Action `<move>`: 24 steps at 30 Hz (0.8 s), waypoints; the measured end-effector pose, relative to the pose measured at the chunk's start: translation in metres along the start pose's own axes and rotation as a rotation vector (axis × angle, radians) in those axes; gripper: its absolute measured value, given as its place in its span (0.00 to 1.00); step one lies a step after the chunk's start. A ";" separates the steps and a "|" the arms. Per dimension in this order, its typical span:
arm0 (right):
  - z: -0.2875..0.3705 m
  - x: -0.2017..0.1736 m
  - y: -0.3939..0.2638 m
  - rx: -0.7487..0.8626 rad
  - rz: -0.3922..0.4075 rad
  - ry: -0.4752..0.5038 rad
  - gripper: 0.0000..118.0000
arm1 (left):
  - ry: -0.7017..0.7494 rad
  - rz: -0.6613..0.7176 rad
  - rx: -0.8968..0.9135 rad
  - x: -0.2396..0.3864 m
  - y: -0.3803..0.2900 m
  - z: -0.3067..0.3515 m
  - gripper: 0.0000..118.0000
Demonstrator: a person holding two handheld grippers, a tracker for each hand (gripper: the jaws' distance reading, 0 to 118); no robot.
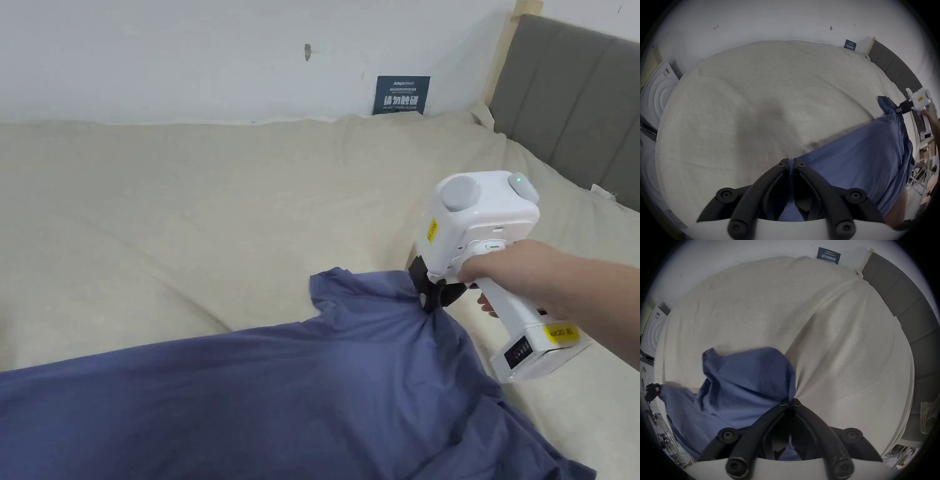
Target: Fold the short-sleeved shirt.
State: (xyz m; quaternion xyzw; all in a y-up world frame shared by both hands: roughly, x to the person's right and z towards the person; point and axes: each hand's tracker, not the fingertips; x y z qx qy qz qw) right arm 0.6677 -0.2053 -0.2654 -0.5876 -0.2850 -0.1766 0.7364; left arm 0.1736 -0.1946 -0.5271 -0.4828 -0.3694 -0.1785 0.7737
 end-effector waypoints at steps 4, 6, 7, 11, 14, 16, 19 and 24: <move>0.015 0.004 -0.013 0.119 -0.065 0.114 0.00 | -0.022 0.062 0.022 -0.009 -0.005 0.011 0.05; 0.040 0.019 -0.019 0.163 -0.041 0.140 0.00 | -0.075 0.102 0.060 -0.012 -0.007 0.020 0.05; 0.059 0.039 -0.018 0.185 -0.046 0.163 0.00 | -0.128 0.154 0.102 -0.016 -0.010 0.025 0.05; 0.099 0.045 -0.068 0.281 -0.116 0.336 0.00 | -0.264 0.279 0.175 -0.032 -0.028 0.048 0.05; 0.130 0.052 -0.124 0.348 -0.124 0.372 0.00 | -0.221 0.188 0.216 -0.035 -0.047 0.076 0.05; 0.144 0.074 -0.146 0.392 -0.127 0.412 0.00 | -0.227 0.171 0.222 -0.039 -0.064 0.093 0.05; 0.158 0.094 -0.191 0.379 -0.155 0.453 0.00 | -0.247 0.147 0.237 -0.040 -0.098 0.124 0.05; 0.149 0.101 -0.274 0.284 -0.173 0.473 0.00 | -0.250 0.130 0.191 -0.033 -0.166 0.141 0.05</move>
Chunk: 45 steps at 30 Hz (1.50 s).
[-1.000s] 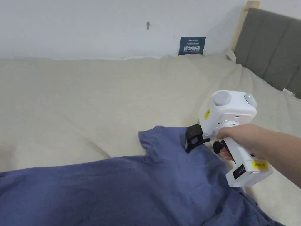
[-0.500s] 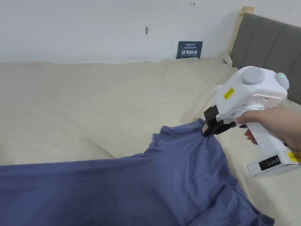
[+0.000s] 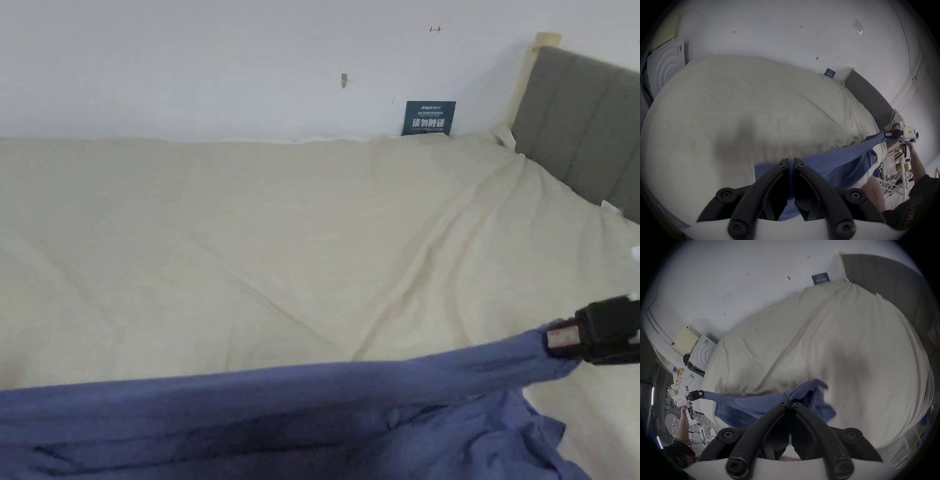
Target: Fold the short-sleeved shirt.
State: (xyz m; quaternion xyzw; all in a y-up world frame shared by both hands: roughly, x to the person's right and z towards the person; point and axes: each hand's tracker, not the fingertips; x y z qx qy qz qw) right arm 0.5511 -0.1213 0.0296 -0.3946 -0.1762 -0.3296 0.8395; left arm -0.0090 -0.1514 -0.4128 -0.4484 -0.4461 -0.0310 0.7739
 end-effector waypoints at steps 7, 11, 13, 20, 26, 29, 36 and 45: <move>-0.070 0.035 -0.071 -0.133 -0.049 -0.163 0.00 | 0.040 0.017 -0.138 0.001 -0.086 -0.034 0.05; -0.086 0.033 -0.082 -0.107 0.036 -0.197 0.01 | 0.098 -0.018 -0.167 0.008 -0.110 -0.045 0.06; -0.085 0.027 -0.079 -0.083 0.072 -0.234 0.20 | 0.105 -0.016 -0.120 0.013 -0.110 -0.040 0.19; -0.022 0.006 -0.065 0.120 0.075 -0.302 0.86 | 0.162 -0.054 0.020 0.038 -0.092 0.004 1.00; 0.038 -0.098 -0.088 0.449 0.148 -0.015 0.86 | 0.136 -0.073 0.317 0.108 -0.072 0.052 1.00; 0.040 -0.152 -0.110 0.630 0.264 0.056 0.81 | 0.180 -0.197 0.651 0.154 -0.080 0.075 0.67; 0.020 -0.215 -0.161 0.994 0.406 -0.013 0.00 | 0.190 -0.346 0.887 0.219 -0.105 0.067 0.04; 0.016 -0.222 -0.184 1.156 0.489 -0.125 0.00 | 0.275 -0.289 0.924 0.229 -0.128 0.047 0.01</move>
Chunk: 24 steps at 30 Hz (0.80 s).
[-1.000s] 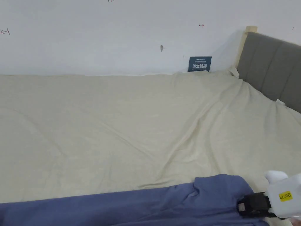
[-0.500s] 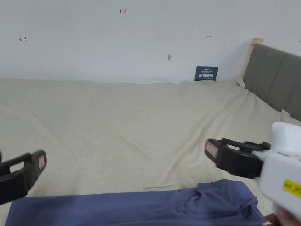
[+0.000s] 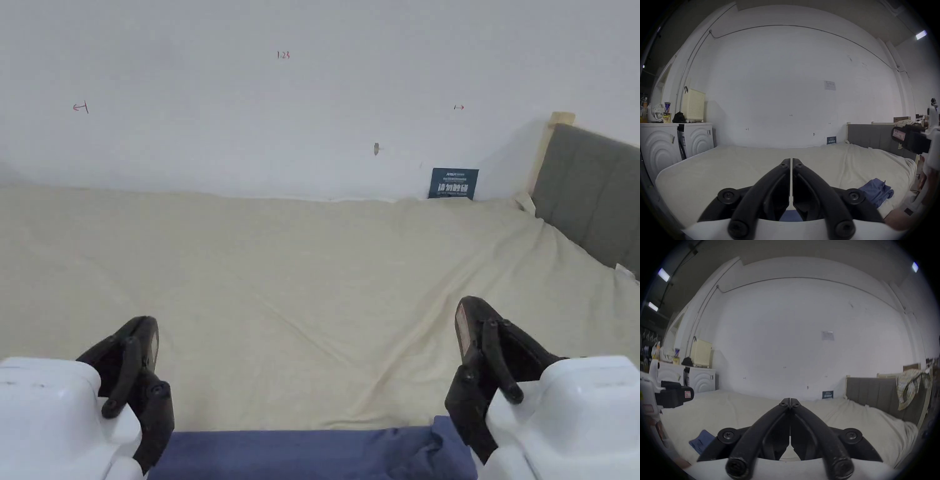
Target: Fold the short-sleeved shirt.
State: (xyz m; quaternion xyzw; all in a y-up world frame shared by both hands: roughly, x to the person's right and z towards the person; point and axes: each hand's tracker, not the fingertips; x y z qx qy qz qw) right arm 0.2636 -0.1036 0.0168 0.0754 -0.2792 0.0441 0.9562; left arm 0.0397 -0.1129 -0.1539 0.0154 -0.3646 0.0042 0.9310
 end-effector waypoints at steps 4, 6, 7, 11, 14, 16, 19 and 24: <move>0.003 -0.006 -0.001 0.004 0.015 0.017 0.00 | 0.011 -0.011 0.000 -0.001 -0.001 0.001 0.00; 0.003 -0.007 -0.001 0.004 0.009 0.016 0.00 | 0.029 -0.014 -0.004 -0.005 -0.002 0.001 0.00; 0.001 -0.007 0.000 0.001 0.007 0.015 0.00 | 0.032 -0.013 -0.004 -0.006 0.000 0.002 0.00; -0.003 0.001 0.001 -0.045 -0.010 0.022 0.00 | 0.039 0.058 -0.110 -0.052 0.019 -0.011 0.00; -0.002 0.011 -0.001 -0.085 -0.015 0.032 0.00 | -0.093 0.235 -0.416 -0.128 0.026 -0.050 0.00; -0.004 0.013 -0.004 -0.118 -0.005 0.014 0.00 | -0.257 0.484 -0.692 -0.181 0.003 -0.080 0.00; -0.010 0.018 -0.011 -0.205 -0.065 0.032 0.00 | -0.359 0.854 -0.936 -0.239 -0.055 -0.104 0.00; -0.021 0.007 -0.024 -0.284 -0.047 0.007 0.00 | -0.403 0.800 -1.091 -0.273 -0.120 -0.118 0.70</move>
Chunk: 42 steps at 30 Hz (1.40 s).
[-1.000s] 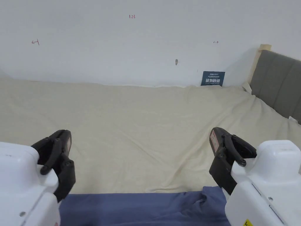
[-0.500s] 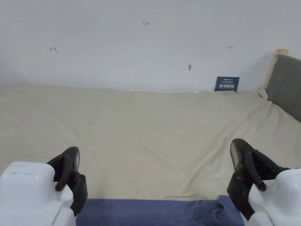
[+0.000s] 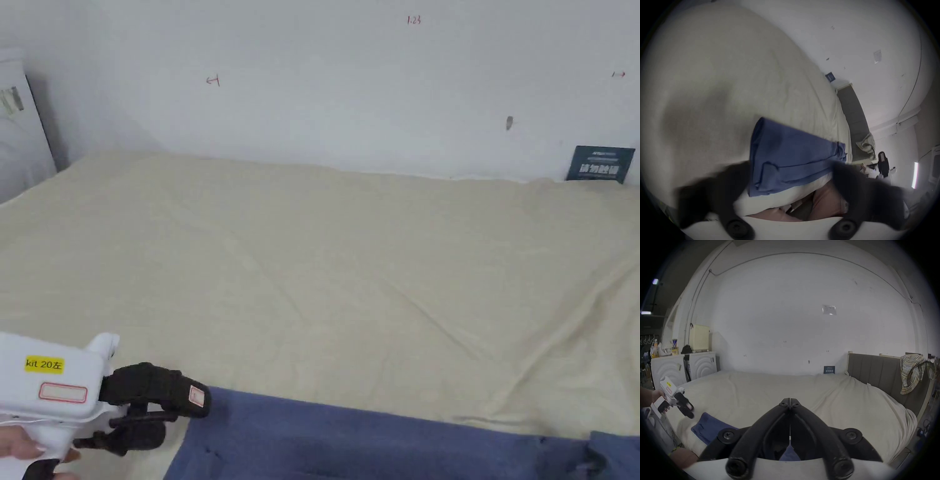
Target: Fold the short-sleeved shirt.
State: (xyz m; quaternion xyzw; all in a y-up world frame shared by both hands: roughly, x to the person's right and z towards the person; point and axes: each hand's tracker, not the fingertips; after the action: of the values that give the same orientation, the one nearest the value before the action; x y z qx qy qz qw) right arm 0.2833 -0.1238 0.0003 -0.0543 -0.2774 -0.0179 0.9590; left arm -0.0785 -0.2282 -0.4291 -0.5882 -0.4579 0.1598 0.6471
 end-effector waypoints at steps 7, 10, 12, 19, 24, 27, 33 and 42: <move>-0.013 -0.024 -0.003 -0.059 0.117 0.061 0.00 | -0.103 0.061 -0.067 -0.041 0.014 -0.031 1.00; -0.017 -0.032 0.001 -0.065 0.137 0.086 0.00 | -0.283 0.106 -0.079 -0.046 0.022 -0.046 1.00; -0.022 -0.038 0.002 -0.078 0.134 0.098 0.00 | -0.362 0.161 -0.105 -0.047 0.024 -0.063 1.00; -0.036 -0.048 -0.005 -0.131 0.135 0.139 0.00 | -0.264 0.048 -0.083 -0.026 0.018 -0.073 0.85; -0.037 -0.049 -0.006 -0.150 0.130 0.156 0.00 | 0.054 -0.003 -0.071 -0.031 0.016 -0.070 0.06; -0.037 -0.045 -0.004 -0.156 0.101 0.154 0.00 | 0.036 0.018 -0.033 -0.017 0.023 -0.062 0.06; -0.037 -0.035 -0.005 -0.147 0.071 0.174 0.00 | 0.427 -0.126 0.004 0.025 0.025 -0.007 0.06; -0.028 -0.010 -0.017 -0.142 0.021 0.169 0.00 | 0.712 -0.334 -0.010 0.110 0.011 -0.019 0.06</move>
State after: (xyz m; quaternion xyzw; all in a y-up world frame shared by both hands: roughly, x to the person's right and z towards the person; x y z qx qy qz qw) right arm 0.2885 -0.1439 -0.0273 -0.1233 -0.1929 -0.0321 0.9729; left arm -0.0014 -0.1547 -0.3925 -0.5276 -0.2948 -0.1640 0.7796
